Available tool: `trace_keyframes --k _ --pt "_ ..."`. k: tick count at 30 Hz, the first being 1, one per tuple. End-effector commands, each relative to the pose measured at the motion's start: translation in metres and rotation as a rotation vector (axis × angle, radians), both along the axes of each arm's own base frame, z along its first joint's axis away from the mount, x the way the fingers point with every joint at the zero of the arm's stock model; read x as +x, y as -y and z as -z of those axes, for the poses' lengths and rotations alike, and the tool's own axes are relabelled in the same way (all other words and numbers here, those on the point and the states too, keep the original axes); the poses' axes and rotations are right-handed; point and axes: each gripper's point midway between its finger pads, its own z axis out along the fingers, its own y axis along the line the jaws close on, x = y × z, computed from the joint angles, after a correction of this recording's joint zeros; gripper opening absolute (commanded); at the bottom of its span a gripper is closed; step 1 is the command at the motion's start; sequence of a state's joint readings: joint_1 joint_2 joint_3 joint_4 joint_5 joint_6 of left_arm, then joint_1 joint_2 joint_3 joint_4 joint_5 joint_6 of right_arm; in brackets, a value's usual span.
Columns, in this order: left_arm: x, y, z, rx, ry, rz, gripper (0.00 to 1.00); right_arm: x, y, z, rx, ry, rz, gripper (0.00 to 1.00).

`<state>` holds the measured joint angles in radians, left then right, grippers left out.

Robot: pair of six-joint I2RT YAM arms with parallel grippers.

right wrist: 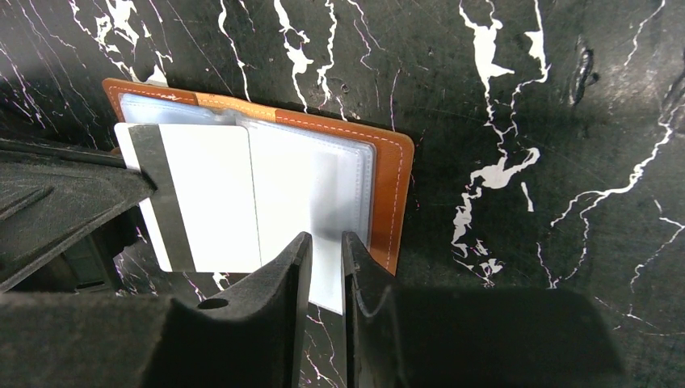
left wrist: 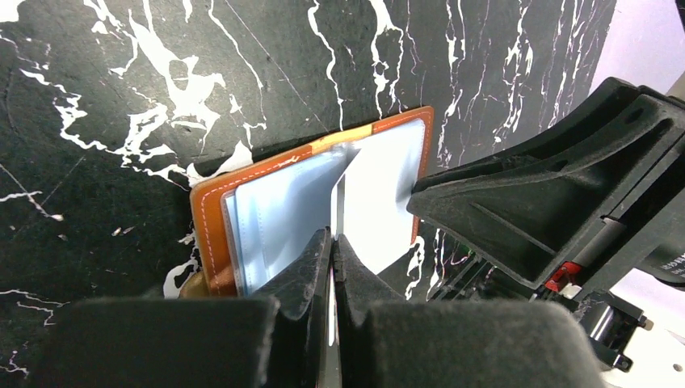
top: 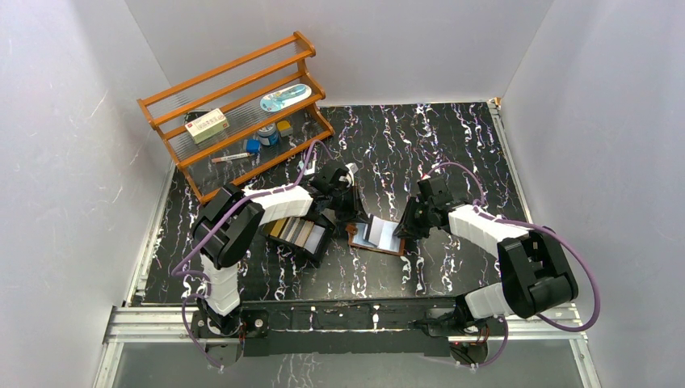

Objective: Put the credit cards into the card holder
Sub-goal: Insert the credit card into the card holder.

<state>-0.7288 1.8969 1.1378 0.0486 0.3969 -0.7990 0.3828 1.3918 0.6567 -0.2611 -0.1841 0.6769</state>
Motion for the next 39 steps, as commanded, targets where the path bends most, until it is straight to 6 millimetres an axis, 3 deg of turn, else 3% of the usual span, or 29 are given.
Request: trace_keyframes --k 1,14,21,27,39 --pt "-0.001 -0.006 0.009 0.045 0.019 0.006 0.0 -0.011 0.013 0.014 -0.07 -0.03 0.003 0.29" --pt "-0.007 0.001 0.021 0.089 0.106 0.07 0.0 -0.012 0.011 0.014 -0.057 -0.031 0.006 0.29" --pt "-0.005 0.001 0.014 0.058 0.113 -0.022 0.0 -0.013 0.012 0.015 -0.052 -0.033 0.026 0.28" --pt "-0.005 0.002 0.021 0.025 0.09 -0.107 0.0 -0.013 0.011 0.013 -0.02 -0.025 0.092 0.28" --pt "-0.007 0.02 0.01 -0.077 0.044 -0.185 0.0 -0.009 0.014 0.012 0.023 -0.008 0.239 0.27"
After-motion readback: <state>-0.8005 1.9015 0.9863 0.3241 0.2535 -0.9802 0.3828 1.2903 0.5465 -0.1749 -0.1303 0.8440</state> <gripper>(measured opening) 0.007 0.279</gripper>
